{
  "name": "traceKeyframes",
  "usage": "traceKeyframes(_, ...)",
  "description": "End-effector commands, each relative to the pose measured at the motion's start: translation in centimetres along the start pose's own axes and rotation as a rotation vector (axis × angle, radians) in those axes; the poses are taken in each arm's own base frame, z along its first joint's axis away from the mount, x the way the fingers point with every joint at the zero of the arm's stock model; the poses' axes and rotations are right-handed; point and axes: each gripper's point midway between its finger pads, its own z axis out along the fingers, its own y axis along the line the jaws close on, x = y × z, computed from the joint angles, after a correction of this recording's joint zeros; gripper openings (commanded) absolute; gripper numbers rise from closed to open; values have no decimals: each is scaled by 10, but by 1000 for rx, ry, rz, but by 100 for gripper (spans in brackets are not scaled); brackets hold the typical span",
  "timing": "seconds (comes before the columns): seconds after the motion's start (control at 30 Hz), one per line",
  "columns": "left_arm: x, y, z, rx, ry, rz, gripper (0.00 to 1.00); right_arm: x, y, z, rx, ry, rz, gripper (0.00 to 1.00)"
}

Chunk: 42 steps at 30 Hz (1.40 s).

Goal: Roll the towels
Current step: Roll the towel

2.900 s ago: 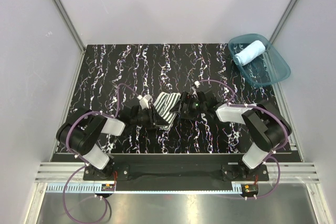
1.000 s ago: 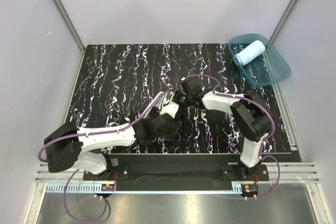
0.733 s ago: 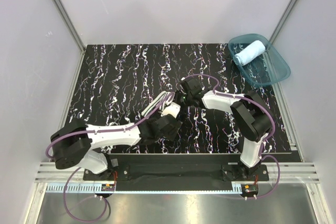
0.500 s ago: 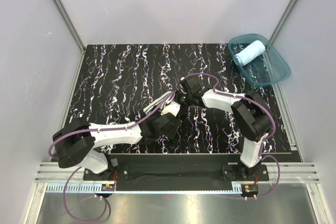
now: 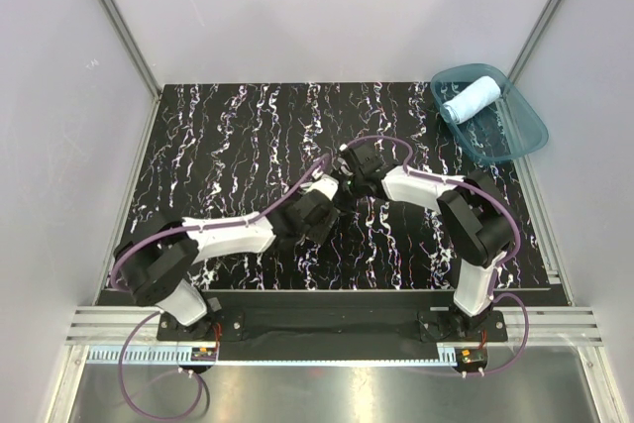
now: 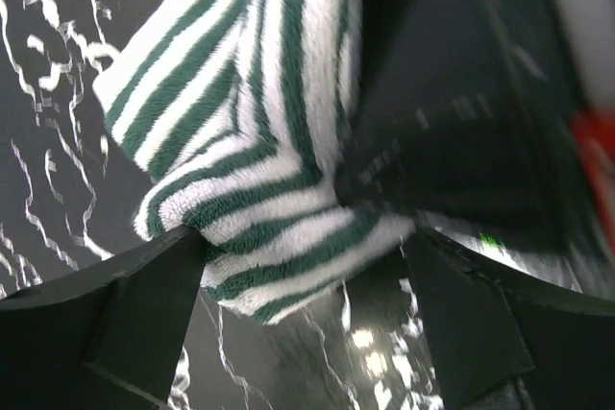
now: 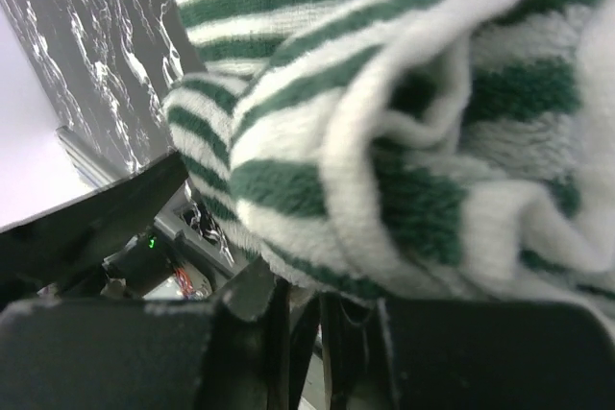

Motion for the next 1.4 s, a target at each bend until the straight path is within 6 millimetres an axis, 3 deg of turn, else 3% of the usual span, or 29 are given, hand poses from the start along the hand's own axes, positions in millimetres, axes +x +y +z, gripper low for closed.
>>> traceKeyframes(0.0,8,4,27,58,85,-2,83,54,-27,-11,77,241,27,4)
traceKeyframes(0.2,20,0,47,132,189,-13,58,44,-29,-20,63,244,40,4)
traceKeyframes(0.23,21,0,49,135,197,-14,46,44,-30,-21,63,244,42,4)
traceKeyframes(0.3,22,-1,51,150,209,-13,42,43,-31,-22,60,247,44,4)
traceKeyframes(0.33,24,-3,51,162,217,-11,31,43,-32,-21,59,249,46,4)
traceKeyframes(0.4,23,-5,52,171,223,-3,21,43,-35,-19,59,260,49,4)
traceKeyframes(0.43,24,-4,52,164,231,1,0,43,-36,-19,59,259,50,4)
traceKeyframes(0.5,24,-3,50,158,240,-7,0,43,-40,-18,64,265,53,8)
traceKeyframes(0.6,32,-7,42,176,288,-46,0,38,-47,-18,91,253,52,31)
traceKeyframes(0.63,39,-8,38,180,322,-55,0,35,-48,-18,95,245,48,34)
traceKeyframes(0.7,46,-17,28,215,365,-115,0,32,-54,-18,121,237,43,45)
traceKeyframes(0.83,52,-36,0,277,388,-190,0,21,-58,-16,156,216,20,57)
traceKeyframes(0.97,50,-68,-25,381,408,-261,0,11,-62,-12,174,198,18,59)
traceKeyframes(1.17,36,-109,-47,531,426,-324,0,-1,-59,-10,185,178,-25,59)
traceKeyframes(1.3,17,-121,-57,525,412,-289,1,-10,-55,-12,186,205,-100,58)
traceKeyframes(1.33,13,-117,-56,491,403,-273,10,-13,-53,-13,185,212,-121,58)
traceKeyframes(1.37,13,-104,-52,415,398,-243,27,-14,-49,-13,170,226,-135,58)
